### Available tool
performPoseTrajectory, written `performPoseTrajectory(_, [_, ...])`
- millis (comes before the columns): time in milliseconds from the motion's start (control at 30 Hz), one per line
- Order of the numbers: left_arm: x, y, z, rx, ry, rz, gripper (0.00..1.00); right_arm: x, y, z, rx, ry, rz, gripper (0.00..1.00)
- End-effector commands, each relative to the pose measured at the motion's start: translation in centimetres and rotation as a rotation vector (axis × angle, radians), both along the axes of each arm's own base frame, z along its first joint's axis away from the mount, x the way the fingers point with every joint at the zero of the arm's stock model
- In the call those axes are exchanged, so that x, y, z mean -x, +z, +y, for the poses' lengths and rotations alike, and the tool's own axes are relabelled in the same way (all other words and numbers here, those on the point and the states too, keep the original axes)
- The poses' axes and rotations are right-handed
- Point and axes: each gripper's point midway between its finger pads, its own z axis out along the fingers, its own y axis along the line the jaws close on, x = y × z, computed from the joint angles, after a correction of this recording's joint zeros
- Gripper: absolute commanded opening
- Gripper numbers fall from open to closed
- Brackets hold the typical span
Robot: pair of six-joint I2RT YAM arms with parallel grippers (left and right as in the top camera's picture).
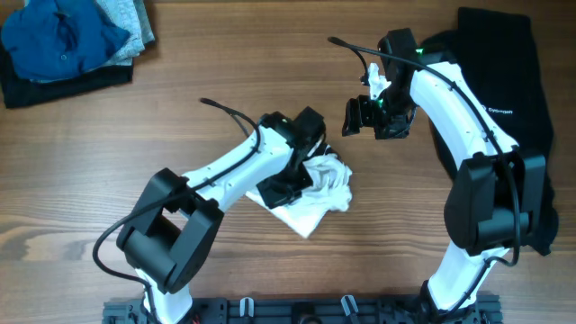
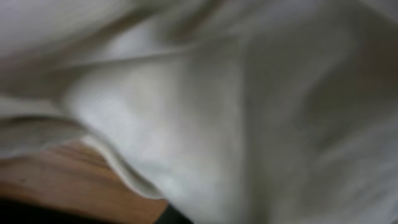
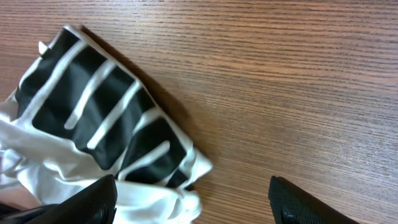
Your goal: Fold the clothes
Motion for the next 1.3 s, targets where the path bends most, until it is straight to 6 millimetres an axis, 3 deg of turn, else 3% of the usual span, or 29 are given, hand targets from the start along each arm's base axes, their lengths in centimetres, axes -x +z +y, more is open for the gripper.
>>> performPoseTrajectory(0, [0.2,3.1,1.4,0.021,0.02,-0.031,0.04,0.1,0.7,0.0,0.003,-0.002,-0.013,0.79])
performPoseTrajectory(200, [1.5,6.1,2.5,0.042,-0.028,-0.048,0.04,0.8,0.9,0.3,-0.019,-0.009,0.019,0.79])
performPoseTrajectory(433, [3.4,6.7,5.2,-0.074,-0.037,0.017,0.04,2.4,1.1,0.6,-0.04,-0.005,0.089,0.79])
performPoseTrajectory(567, [4.3,6.9,6.7,-0.144,-0.047,0.048,0.11,4.0,1.6,2.2,-0.1,0.046,0.136,0.78])
performPoseTrajectory(600, [4.5,6.9,6.9,-0.156,-0.048,0.058,0.16,4.5,1.8,2.8,-0.121,0.078,0.146,0.78])
performPoseTrajectory(700, [5.2,6.5,8.0,-0.201,-0.056,0.081,0.6,6.1,2.3,4.7,-0.159,0.165,0.173,0.76])
performPoseTrajectory(767, [5.4,6.1,8.9,-0.243,-0.064,0.079,0.73,6.9,2.2,5.7,-0.155,0.201,0.184,0.74])
performPoseTrajectory(867, [5.2,6.2,10.4,-0.31,-0.023,0.076,0.71,8.6,1.7,7.6,-0.146,0.274,0.201,0.72])
performPoseTrajectory(967, [5.3,7.1,13.3,-0.419,0.108,0.094,0.64,10.0,0.8,8.8,-0.126,0.328,0.21,0.7])
performPoseTrajectory(1100, [4.6,8.0,16.7,-0.459,0.245,0.103,0.71,10.6,0.2,9.2,-0.108,0.356,0.209,0.7])
performPoseTrajectory(1167, [4.1,8.2,18.5,-0.465,0.327,0.104,0.73,11.1,-0.1,9.2,-0.104,0.362,0.224,0.66])
performPoseTrajectory(1267, [3.4,8.2,20.5,-0.474,0.411,0.101,0.75,12.1,-0.5,9.3,-0.098,0.375,0.251,0.52])
